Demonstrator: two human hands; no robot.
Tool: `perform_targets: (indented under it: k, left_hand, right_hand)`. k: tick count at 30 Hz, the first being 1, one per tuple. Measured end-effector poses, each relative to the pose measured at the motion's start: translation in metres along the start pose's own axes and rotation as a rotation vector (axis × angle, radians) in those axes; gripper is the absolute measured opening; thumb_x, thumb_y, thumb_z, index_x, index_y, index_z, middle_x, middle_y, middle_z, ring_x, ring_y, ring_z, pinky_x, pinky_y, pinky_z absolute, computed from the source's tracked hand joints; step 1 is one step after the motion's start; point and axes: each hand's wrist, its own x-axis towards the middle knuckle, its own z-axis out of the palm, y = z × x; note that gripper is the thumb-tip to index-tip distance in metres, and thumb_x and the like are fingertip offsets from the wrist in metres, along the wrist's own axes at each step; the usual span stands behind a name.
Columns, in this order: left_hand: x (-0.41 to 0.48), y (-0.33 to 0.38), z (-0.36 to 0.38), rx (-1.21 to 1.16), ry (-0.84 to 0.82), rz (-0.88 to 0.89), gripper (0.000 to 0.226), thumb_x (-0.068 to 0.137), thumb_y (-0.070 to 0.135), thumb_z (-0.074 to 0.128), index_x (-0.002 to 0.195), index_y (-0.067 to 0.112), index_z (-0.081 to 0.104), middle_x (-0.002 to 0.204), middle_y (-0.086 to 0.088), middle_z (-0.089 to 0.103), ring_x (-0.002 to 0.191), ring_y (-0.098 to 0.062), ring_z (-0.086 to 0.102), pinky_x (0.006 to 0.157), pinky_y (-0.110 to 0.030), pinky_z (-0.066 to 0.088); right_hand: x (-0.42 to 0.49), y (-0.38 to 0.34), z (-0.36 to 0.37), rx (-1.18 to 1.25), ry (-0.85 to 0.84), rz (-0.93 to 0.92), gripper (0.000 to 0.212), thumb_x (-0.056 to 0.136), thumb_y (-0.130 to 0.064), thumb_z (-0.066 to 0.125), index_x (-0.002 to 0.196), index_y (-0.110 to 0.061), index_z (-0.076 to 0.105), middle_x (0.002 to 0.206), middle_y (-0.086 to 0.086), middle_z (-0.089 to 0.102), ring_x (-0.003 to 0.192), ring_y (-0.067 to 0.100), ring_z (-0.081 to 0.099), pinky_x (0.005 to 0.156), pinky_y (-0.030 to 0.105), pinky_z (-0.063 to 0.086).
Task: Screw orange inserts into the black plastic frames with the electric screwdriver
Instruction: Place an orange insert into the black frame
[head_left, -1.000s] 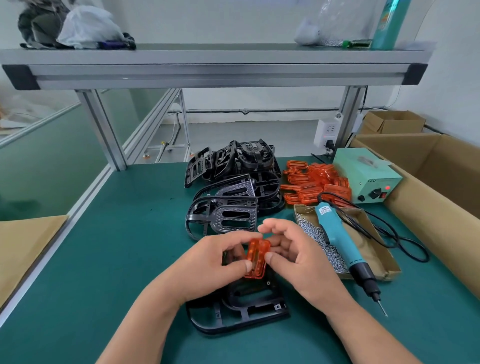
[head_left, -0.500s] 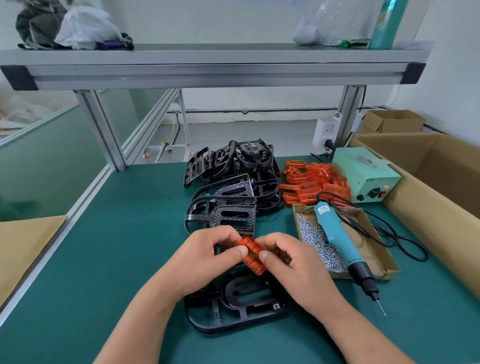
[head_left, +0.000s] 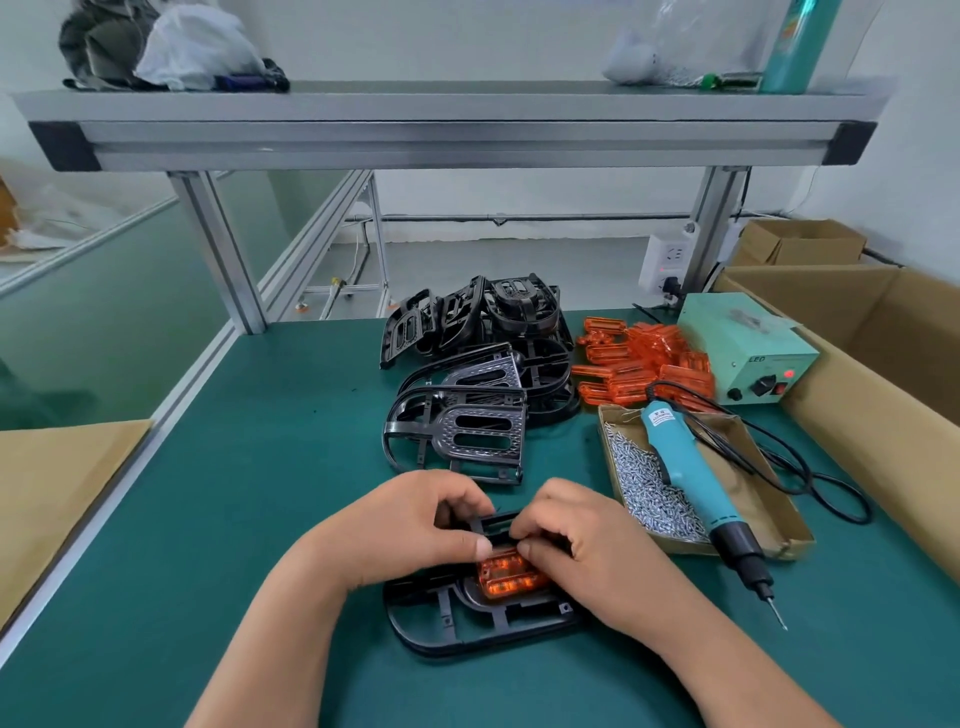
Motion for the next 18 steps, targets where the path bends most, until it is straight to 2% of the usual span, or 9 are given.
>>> perform_targets:
  k: [6, 9, 12, 18]
  left_hand:
    - [0.0032, 0.0016, 0.0037, 0.136, 0.015, -0.016, 0.041, 0.071, 0.057, 0.077, 0.109, 0.044, 0.067, 0.106, 0.02, 0.065, 0.088, 0.002, 0.058, 0.083, -0.022, 0.049]
    - [0.0043, 0.003, 0.0053, 0.189, 0.023, -0.024, 0.044, 0.073, 0.059, 0.076, 0.113, 0.044, 0.066, 0.107, 0.021, 0.063, 0.093, 0.003, 0.057, 0.088, -0.024, 0.05]
    - [0.0065, 0.0035, 0.0078, 0.216, 0.026, -0.021, 0.038, 0.075, 0.056, 0.077, 0.11, 0.046, 0.064, 0.107, 0.02, 0.062, 0.094, 0.005, 0.055, 0.088, -0.023, 0.048]
    - [0.0084, 0.0043, 0.0103, 0.206, 0.045, -0.014, 0.032, 0.076, 0.048, 0.08, 0.104, 0.042, 0.066, 0.103, 0.017, 0.061, 0.088, 0.003, 0.055, 0.081, -0.021, 0.046]
  right_hand:
    - [-0.0055, -0.0034, 0.0003, -0.03, 0.002, 0.029, 0.003, 0.097, -0.029, 0.073, 0.1, -0.029, 0.073, 0.095, -0.018, 0.056, 0.093, 0.001, 0.056, 0.08, 0.023, 0.043]
    - [-0.0096, -0.0023, -0.0023, 0.017, -0.05, 0.046, 0.009, 0.094, -0.031, 0.074, 0.102, -0.033, 0.073, 0.099, -0.019, 0.058, 0.097, 0.003, 0.059, 0.082, 0.02, 0.045]
    - [-0.0091, -0.0019, -0.0024, 0.038, -0.081, 0.062, 0.006, 0.093, -0.028, 0.075, 0.098, -0.031, 0.073, 0.097, -0.017, 0.06, 0.099, 0.004, 0.058, 0.085, 0.021, 0.044]
    - [-0.009, -0.008, -0.004, 0.04, -0.062, 0.096, 0.005, 0.096, -0.028, 0.074, 0.1, -0.03, 0.074, 0.097, -0.015, 0.06, 0.099, 0.004, 0.058, 0.088, 0.029, 0.046]
